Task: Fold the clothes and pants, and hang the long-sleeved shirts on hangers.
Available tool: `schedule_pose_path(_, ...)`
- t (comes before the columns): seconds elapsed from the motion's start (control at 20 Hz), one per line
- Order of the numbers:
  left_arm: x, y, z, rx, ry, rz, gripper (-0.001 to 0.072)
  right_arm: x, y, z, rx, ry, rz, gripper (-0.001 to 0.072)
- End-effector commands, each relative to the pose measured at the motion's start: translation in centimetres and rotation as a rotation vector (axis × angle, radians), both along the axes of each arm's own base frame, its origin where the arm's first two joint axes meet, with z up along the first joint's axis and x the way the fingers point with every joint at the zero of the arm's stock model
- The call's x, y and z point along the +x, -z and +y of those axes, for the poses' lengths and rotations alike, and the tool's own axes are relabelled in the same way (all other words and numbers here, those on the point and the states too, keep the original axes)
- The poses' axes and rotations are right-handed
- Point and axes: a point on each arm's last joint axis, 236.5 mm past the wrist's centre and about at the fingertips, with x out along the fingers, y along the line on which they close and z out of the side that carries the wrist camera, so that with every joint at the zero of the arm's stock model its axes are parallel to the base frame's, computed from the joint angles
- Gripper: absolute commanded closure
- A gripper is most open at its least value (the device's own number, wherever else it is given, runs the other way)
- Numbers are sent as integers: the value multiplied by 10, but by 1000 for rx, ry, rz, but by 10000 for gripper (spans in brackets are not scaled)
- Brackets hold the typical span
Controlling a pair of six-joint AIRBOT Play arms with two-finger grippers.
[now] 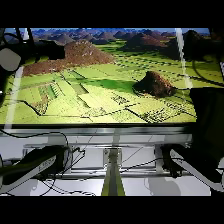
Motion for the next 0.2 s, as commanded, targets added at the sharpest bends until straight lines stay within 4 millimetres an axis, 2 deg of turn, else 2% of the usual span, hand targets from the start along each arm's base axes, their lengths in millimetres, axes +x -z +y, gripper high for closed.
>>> schedule_pose_path(0.0,0,0,0,0,0,0,691,-6,2,53,-56,-146,-15,683)
schedule_pose_path(0.15,0,0,0,0,0,-1,691,-5,3,54,-53,-147,-11,683)
